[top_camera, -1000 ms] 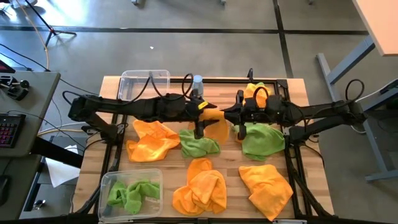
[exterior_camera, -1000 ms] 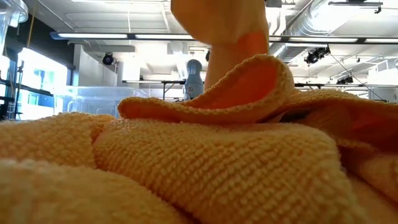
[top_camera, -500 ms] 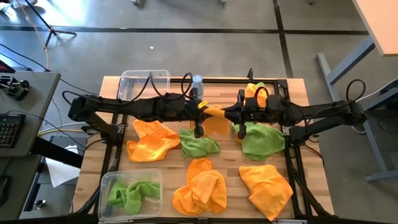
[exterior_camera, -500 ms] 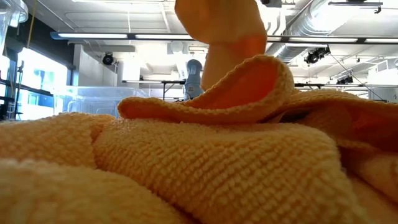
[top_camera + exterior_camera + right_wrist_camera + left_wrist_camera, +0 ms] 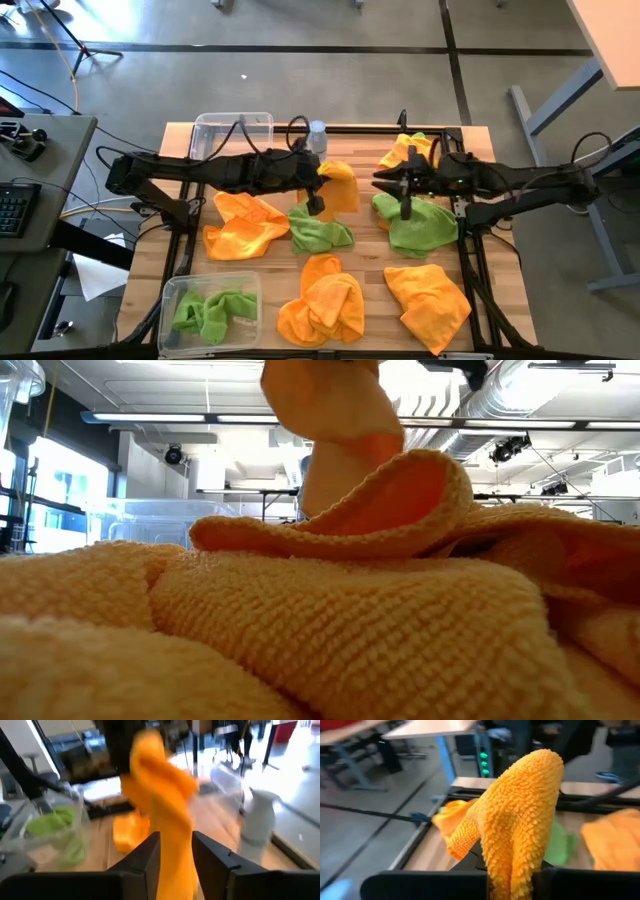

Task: Sort microfiber towel by color & place in baskets
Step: Put the yellow microfiber towel into the top transparent bin

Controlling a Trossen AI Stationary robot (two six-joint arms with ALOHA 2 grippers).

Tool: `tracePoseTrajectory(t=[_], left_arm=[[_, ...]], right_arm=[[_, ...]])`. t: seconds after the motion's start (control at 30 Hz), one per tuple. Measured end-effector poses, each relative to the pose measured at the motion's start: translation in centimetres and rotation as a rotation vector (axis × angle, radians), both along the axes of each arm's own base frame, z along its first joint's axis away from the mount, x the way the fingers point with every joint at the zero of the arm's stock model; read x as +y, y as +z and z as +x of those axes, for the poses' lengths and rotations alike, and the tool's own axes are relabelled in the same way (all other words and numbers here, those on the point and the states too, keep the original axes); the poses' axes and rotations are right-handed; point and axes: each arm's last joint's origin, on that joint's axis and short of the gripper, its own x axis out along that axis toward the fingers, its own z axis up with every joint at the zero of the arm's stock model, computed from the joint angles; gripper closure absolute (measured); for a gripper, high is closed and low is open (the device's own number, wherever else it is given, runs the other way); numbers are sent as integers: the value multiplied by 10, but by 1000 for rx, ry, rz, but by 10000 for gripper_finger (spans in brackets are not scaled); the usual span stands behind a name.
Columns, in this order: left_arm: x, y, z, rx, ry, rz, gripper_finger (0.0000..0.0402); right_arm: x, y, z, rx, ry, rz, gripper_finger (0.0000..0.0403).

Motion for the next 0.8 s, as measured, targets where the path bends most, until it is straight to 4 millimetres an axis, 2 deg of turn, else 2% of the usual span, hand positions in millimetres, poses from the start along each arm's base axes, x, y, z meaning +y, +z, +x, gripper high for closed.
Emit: tracePoseTrajectory(t=[0.17, 0.33, 0.53, 0.67, 0.8], left_arm=[[7, 28, -31, -46, 143, 69, 401], [24, 57, -86, -61, 310, 81, 401], [56, 79, -144, -69, 515, 128, 401], [82, 83, -166, 0, 588, 205, 401], [109, 74, -182, 120, 588, 188, 401]], right_arm=[[-1, -3, -25, 87, -37, 77, 280], [-3, -13, -33, 190, -89, 121, 284], [-3, -24, -24, 270, -157, 143, 285], [-4, -31, -15, 295, -217, 161, 286], [-4, -36, -7, 313, -249, 196, 286]])
